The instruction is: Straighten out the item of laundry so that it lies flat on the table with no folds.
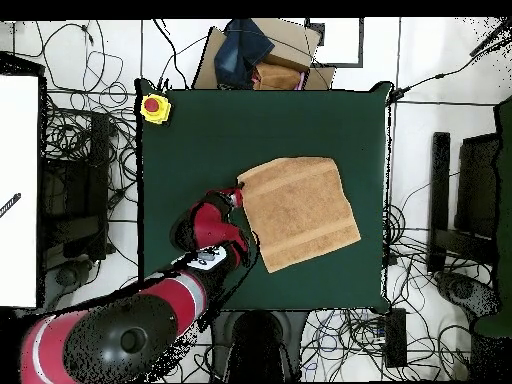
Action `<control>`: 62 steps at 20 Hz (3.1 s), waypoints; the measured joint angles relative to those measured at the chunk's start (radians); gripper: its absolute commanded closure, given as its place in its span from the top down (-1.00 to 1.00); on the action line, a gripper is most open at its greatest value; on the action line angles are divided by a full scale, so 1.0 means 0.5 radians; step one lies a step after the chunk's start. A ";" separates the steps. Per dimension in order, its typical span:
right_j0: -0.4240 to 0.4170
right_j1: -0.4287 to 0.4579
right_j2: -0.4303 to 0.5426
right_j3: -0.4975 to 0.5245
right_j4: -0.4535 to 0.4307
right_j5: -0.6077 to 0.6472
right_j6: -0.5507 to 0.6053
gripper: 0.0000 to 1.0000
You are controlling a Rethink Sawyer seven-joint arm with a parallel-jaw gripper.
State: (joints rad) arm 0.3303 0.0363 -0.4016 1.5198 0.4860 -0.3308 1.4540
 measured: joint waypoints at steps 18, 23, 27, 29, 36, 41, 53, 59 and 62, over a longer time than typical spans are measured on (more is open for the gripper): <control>0.324 0.342 -0.223 -0.008 0.547 0.000 0.000 -1.00; 0.350 0.365 -0.230 -0.008 0.604 0.000 0.000 -1.00; 0.352 0.365 -0.230 -0.008 0.604 0.000 0.000 -1.00; 0.352 0.362 -0.230 -0.008 0.604 0.000 0.000 -1.00; 0.334 0.303 -0.230 -0.007 0.523 0.000 0.000 -1.00; 0.313 0.239 -0.230 -0.006 0.468 0.000 0.000 -1.00; 0.312 0.168 -0.230 -0.003 0.463 0.001 0.000 -1.00; 0.336 0.183 -0.230 -0.003 0.497 0.001 0.000 -1.00; 0.383 0.196 -0.230 -0.003 0.559 0.010 0.000 -1.00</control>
State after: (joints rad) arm 0.5216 0.1345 -0.5167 1.5180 0.7653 -0.3256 1.4540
